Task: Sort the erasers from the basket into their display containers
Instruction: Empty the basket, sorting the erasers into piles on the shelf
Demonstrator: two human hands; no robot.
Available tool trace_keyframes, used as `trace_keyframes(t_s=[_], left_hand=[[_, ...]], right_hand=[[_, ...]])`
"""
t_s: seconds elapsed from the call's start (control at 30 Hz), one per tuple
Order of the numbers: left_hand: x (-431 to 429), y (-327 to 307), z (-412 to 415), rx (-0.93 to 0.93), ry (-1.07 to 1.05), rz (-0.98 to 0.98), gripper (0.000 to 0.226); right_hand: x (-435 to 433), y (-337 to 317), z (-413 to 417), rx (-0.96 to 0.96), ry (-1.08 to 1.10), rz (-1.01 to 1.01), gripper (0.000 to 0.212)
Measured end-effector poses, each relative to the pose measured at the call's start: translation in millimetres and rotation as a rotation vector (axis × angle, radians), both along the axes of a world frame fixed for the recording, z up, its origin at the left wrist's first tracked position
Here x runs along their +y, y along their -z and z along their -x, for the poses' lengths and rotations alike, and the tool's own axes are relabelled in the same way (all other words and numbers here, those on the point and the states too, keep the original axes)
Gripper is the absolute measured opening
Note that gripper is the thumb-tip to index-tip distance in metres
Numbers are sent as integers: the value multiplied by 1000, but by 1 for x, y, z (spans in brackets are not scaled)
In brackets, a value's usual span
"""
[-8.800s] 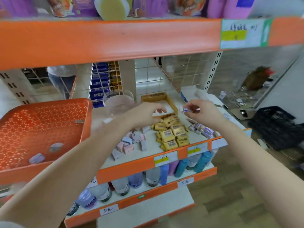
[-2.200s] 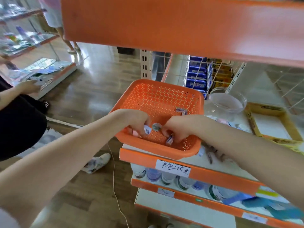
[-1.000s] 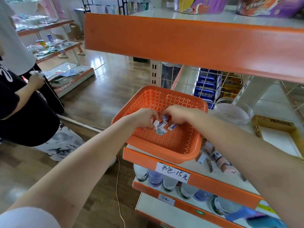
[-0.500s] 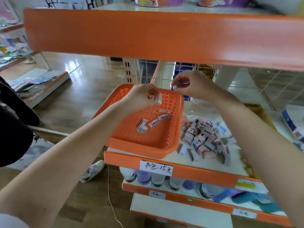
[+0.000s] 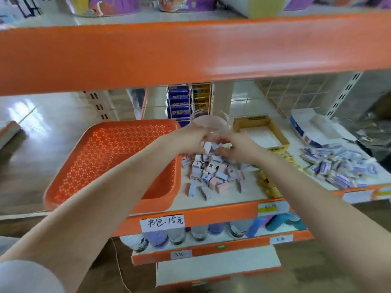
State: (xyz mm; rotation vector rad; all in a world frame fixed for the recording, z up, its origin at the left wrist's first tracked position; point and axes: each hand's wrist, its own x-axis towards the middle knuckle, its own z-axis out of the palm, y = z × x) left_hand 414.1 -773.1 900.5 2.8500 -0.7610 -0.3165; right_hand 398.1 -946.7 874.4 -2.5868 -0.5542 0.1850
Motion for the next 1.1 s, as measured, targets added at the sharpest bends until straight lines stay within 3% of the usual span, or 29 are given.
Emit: trace_keyframes(t_s=[0.17,0.6,0.73,1.1], left_hand=[[1,5,-6,55,19,-73,44],[1,6,-5,140,92,-70,51],[1,7,-6,119,74,-23,57],[17,-2,4,-107,-14,247,38]], right_hand=[[0,7,9,54,23,-93,32],[-20,7,16,115,46,64,44],[-27,11,16,84,81,-5,47],[-19,-9,11,-101,49,-3,32]])
